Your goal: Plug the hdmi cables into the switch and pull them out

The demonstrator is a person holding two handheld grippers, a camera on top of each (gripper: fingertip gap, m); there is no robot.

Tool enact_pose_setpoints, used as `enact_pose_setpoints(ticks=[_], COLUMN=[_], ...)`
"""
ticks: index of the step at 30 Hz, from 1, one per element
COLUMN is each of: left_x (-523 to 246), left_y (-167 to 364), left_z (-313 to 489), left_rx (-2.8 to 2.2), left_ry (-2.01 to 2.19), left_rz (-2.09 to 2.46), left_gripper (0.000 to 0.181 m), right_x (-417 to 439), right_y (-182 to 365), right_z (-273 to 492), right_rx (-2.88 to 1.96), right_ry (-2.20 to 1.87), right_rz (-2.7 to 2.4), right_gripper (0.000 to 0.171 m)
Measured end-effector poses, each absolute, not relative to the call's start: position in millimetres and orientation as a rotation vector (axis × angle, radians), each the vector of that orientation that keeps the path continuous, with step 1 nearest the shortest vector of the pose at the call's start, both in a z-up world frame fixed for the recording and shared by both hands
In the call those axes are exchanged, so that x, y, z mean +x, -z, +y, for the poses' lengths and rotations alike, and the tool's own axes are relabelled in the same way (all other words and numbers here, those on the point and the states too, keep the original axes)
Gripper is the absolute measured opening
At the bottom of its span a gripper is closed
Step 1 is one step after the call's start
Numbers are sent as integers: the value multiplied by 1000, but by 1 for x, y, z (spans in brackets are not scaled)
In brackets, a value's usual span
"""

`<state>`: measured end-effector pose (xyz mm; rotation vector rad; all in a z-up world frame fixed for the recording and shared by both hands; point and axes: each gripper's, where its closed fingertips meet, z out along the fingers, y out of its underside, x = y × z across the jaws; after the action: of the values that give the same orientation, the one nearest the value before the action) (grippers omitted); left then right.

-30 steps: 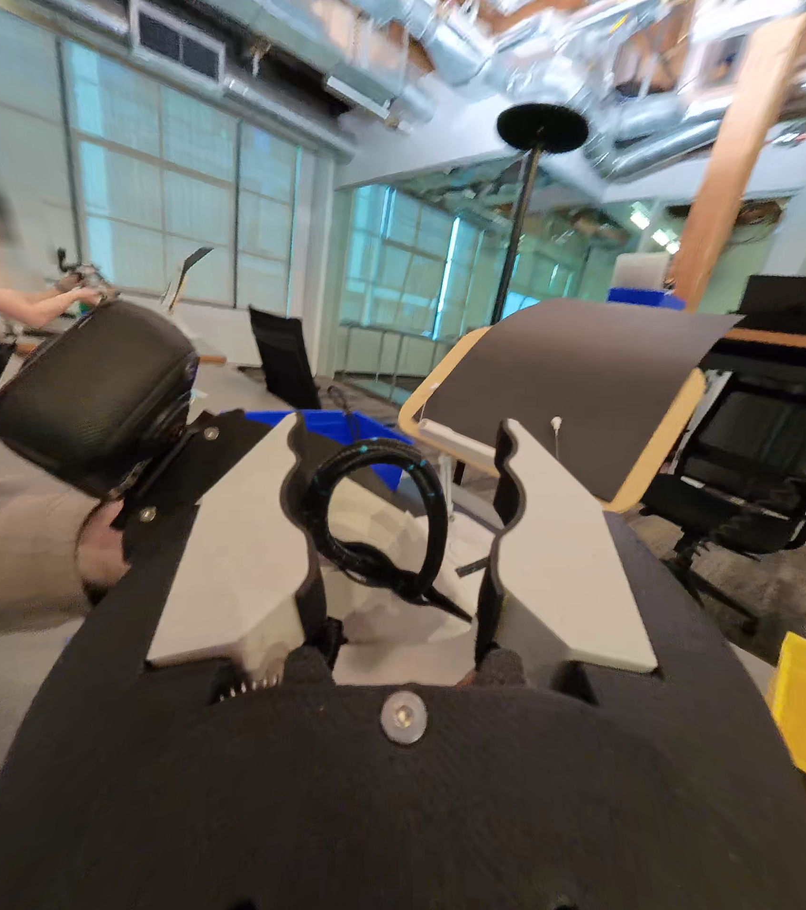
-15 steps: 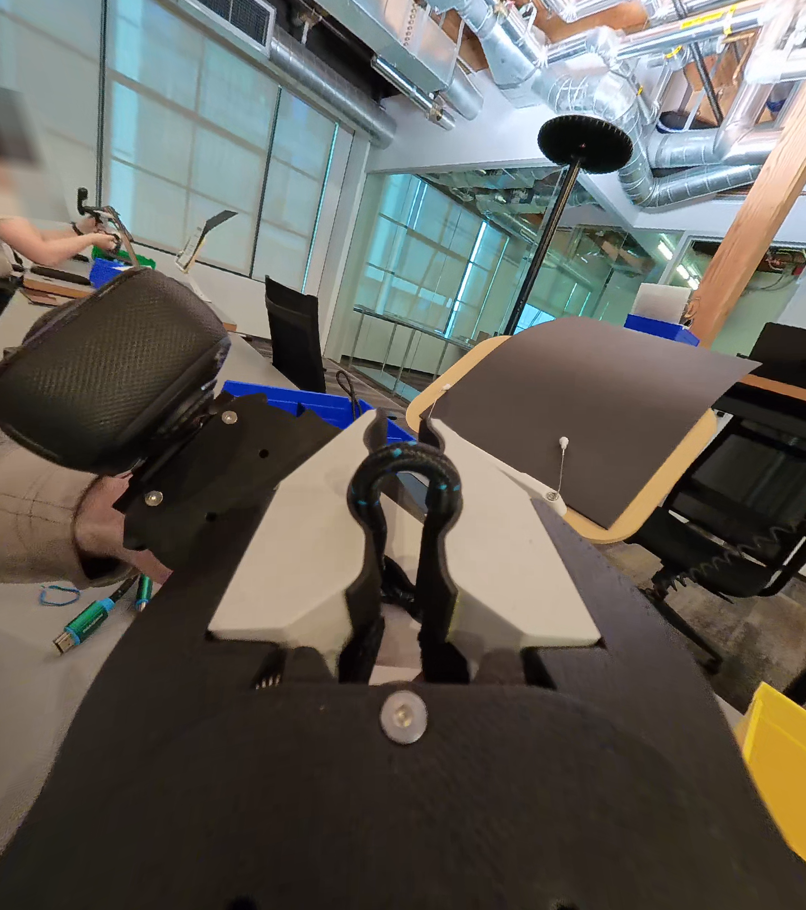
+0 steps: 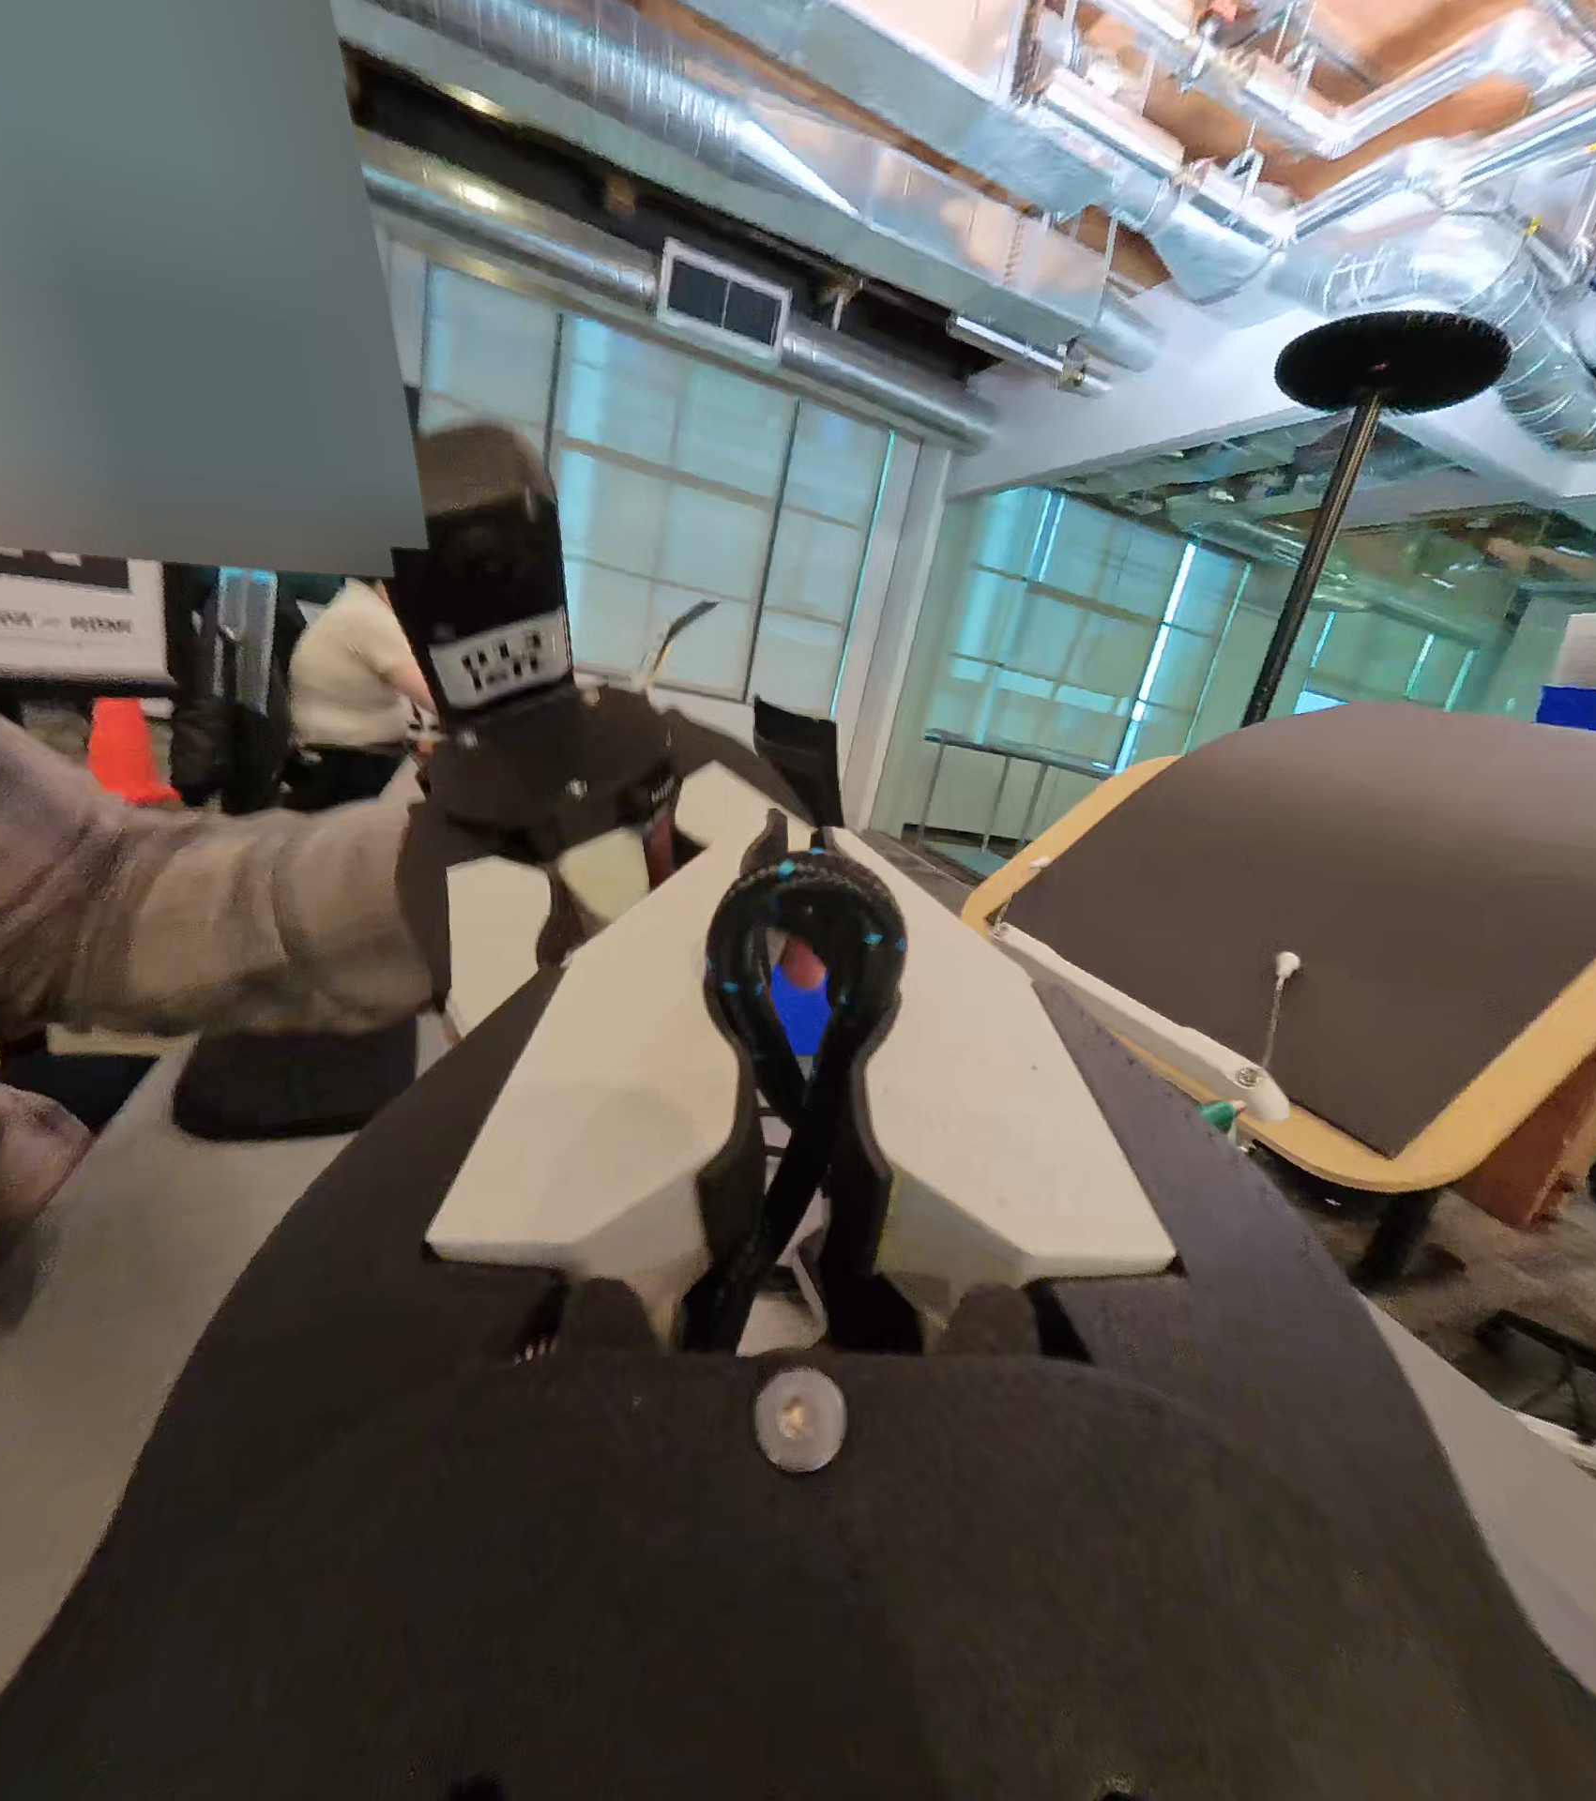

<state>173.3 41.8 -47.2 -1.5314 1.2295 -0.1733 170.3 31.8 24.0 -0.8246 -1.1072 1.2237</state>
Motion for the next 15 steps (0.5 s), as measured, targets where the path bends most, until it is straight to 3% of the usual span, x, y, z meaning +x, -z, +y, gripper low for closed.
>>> enact_pose_setpoints(ticks=[3,8,10,13,15], left_x=[176,196,202,210,213], left_y=[39,76,83,96,95], left_z=[45,65,67,65,66], left_rx=[-1510,-1536,-1493,-1483,-1427], left_ry=[112,78,26,52,-7], left_rz=[1286,1359,1399,1466,1482], left_gripper=[94,126,115,63,42], right_x=[166,158,154,151,152], right_y=[-29,-38,-35,-34,-34], right_z=[26,11,2,-7,-8], right_rx=[-798,-748,-737,-726,-726], right_ry=[-1218,-1266,-1273,-1285,-1267], right_rz=[-1131,-1115,-1144,-1165,-1183], right_gripper=[3,3,3,3,3])
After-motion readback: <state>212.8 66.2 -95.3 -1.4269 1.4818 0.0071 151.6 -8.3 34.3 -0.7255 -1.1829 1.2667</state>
